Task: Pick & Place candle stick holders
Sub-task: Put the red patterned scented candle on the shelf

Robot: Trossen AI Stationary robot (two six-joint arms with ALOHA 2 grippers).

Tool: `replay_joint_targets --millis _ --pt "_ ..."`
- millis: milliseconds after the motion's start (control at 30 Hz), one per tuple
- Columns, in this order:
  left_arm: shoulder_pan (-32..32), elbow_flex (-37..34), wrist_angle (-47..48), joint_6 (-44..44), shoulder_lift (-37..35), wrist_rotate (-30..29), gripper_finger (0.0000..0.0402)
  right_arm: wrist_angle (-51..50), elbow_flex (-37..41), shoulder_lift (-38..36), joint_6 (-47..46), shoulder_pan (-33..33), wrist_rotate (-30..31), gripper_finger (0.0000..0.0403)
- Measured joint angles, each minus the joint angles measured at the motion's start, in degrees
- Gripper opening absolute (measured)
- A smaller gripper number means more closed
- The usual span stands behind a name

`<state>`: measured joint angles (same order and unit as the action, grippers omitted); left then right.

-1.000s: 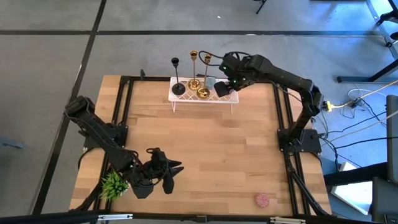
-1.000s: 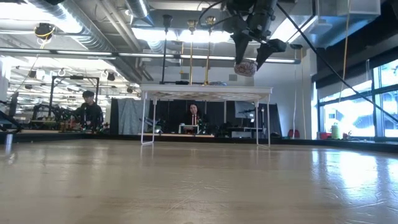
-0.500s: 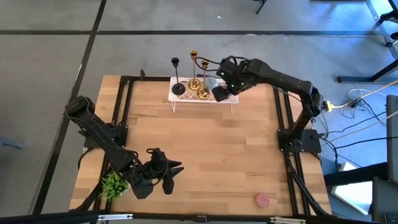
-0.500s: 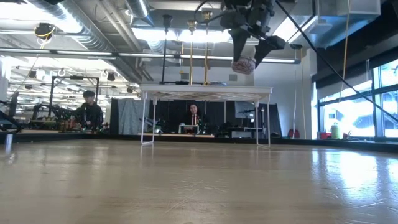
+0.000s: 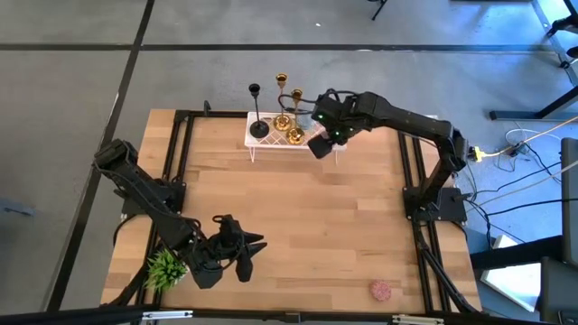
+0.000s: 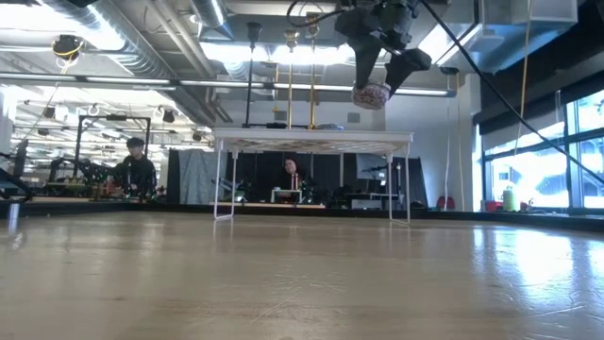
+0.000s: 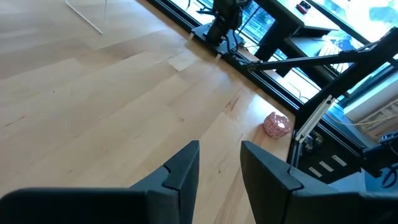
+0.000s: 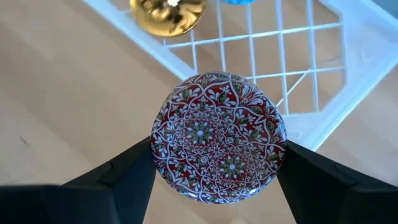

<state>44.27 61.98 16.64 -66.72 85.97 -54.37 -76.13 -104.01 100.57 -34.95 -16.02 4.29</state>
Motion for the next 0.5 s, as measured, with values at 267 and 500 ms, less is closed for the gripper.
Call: replay_joint_targets --millis 267,500 --pt "0.0 0.0 0.0 -0.1 0.0 0.4 0.0113 -5.3 0.0 0.0 23.4 0.5 -3.1 0.0291" --pt "-0.2 0.0 0.5 -2.3 0.0 0.3 0.0113 -7.4 0.0 0.0 38.5 0.6 -2.3 0.0291"
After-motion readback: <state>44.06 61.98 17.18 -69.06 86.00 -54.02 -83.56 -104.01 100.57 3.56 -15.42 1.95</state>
